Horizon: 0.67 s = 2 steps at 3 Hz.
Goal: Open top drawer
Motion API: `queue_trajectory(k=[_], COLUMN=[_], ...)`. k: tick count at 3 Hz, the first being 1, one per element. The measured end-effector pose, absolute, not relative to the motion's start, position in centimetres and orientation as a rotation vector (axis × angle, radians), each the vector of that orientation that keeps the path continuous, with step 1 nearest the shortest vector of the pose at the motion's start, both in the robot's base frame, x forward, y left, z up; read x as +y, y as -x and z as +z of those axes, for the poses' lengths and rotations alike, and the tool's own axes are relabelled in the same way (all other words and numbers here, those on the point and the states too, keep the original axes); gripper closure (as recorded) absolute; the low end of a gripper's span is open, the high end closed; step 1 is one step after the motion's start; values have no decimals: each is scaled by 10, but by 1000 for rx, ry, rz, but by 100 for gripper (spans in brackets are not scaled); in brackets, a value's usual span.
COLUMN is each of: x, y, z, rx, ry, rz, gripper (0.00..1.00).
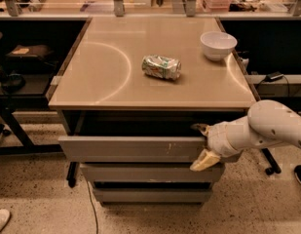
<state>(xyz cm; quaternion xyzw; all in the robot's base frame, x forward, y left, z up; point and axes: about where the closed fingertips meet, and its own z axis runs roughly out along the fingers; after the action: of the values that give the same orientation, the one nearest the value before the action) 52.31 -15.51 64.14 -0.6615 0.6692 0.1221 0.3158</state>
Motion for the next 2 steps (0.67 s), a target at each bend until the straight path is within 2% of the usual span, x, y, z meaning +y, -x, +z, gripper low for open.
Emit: queue_trajectory(k=[2], x=[-156], y=[-522], z=[646], rx=[1763], ry=[1741], rz=[322], gripper=[66])
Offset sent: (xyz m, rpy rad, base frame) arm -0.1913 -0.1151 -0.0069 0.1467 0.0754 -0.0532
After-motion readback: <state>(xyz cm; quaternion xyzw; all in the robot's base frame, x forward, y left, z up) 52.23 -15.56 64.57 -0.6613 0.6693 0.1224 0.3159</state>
